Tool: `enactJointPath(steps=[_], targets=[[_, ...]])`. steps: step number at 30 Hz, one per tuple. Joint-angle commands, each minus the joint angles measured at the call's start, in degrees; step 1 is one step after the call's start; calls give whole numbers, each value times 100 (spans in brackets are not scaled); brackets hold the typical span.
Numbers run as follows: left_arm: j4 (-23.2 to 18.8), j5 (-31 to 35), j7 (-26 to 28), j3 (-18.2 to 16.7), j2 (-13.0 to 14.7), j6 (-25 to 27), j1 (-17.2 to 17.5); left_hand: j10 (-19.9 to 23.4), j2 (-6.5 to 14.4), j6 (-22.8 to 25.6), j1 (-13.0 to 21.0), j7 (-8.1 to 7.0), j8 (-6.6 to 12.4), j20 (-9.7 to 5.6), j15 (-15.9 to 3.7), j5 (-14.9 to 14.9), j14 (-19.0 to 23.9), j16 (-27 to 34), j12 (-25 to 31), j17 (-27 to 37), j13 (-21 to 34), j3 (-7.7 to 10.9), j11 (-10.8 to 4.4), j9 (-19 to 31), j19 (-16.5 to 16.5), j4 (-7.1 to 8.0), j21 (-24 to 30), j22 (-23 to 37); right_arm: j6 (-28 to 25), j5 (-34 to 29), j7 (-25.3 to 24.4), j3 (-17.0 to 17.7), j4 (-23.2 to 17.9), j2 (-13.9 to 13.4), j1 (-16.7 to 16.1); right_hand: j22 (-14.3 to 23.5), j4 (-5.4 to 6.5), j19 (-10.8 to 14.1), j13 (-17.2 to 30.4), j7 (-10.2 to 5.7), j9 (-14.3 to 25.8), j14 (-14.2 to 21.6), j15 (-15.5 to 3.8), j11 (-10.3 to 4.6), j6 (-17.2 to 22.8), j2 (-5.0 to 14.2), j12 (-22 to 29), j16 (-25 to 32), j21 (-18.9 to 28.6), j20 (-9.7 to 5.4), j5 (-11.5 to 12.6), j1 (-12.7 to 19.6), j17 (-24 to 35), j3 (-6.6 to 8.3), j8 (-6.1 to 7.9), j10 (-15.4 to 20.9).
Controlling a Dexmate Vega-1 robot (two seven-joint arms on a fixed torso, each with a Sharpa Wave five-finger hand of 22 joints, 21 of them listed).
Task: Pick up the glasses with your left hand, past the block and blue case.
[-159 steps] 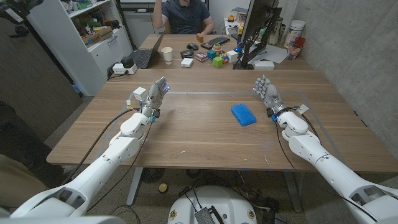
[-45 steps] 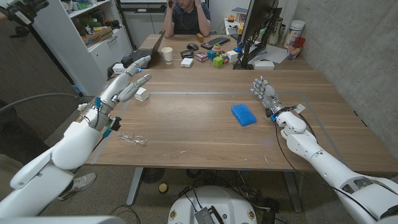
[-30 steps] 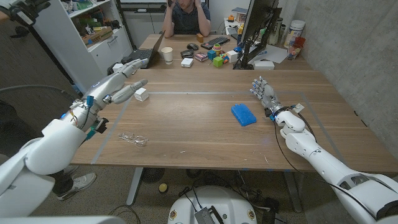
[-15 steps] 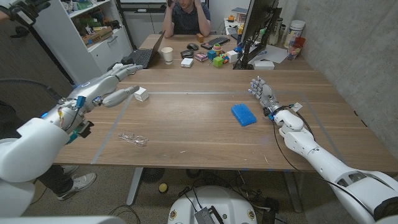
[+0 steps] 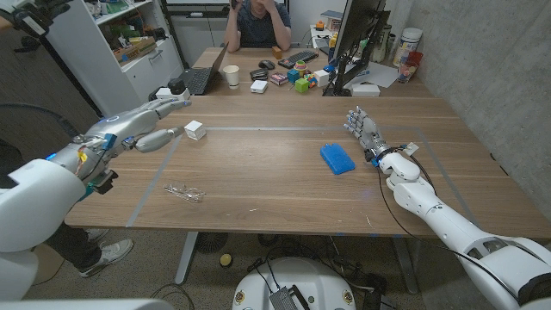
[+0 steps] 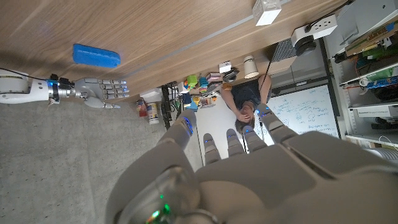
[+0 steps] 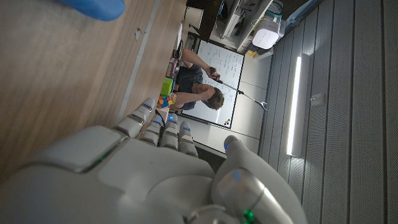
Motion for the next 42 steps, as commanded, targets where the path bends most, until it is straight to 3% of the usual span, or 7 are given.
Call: enactJointPath(steps=[1,10,26,33,37,42], targets=[[-120,461,-612,-107,-54,53,-74,-22,-44,-24,158,-13,19,-6,-89,-16,-7,34,33,10,34,7,-72,32,44,-102,-25,8,13,-1,-23,13,-29,-17,-31,15,-38,48,28,25,31,3,54,1,41,28,25,37,11,0,23,-58,19,2,56,34],[-247,881,-1347,-111,107,199,-179,-31,-183,-55,439,-2,36,5,-52,1,44,40,34,12,37,10,-104,35,136,-196,-76,-8,3,-18,-38,-4,-43,-5,-22,15,-40,50,28,27,31,5,57,-6,40,21,24,38,12,2,25,-62,19,-3,56,32],[-170,1321,-2108,-10,220,134,-462,-61,-505,-136,1045,3,55,16,84,1,112,44,43,19,44,-6,-58,42,308,-216,-203,-23,12,-61,-56,-43,64,53,41,15,-42,55,28,26,31,11,57,0,30,9,26,39,12,2,28,-70,19,-12,52,35],[-43,1627,-2443,153,378,179,-555,-229,-695,-309,1442,-1,27,-48,154,-16,-12,8,1,24,48,-30,-11,46,258,-204,-345,-18,35,-71,-95,-36,69,65,37,15,-43,56,28,24,31,16,58,-3,31,7,26,41,12,2,31,-74,19,-14,53,35],[49,1870,-2522,297,445,204,-591,-346,-750,-404,1717,9,24,-12,201,-28,-112,-6,-14,27,50,-31,23,50,206,-189,-440,-11,58,-74,-95,-34,86,73,41,14,-44,57,28,23,31,17,59,-4,30,6,28,41,12,2,32,-75,19,-15,53,39],[149,2411,-2511,568,526,226,-606,-370,-773,-426,1835,1,31,-6,198,-32,-124,2,-9,28,51,-38,17,51,200,-183,-474,-8,89,-79,-77,-47,177,117,77,14,-45,61,28,23,31,23,51,-1,33,6,27,42,13,0,34,-76,18,-16,54,37]])
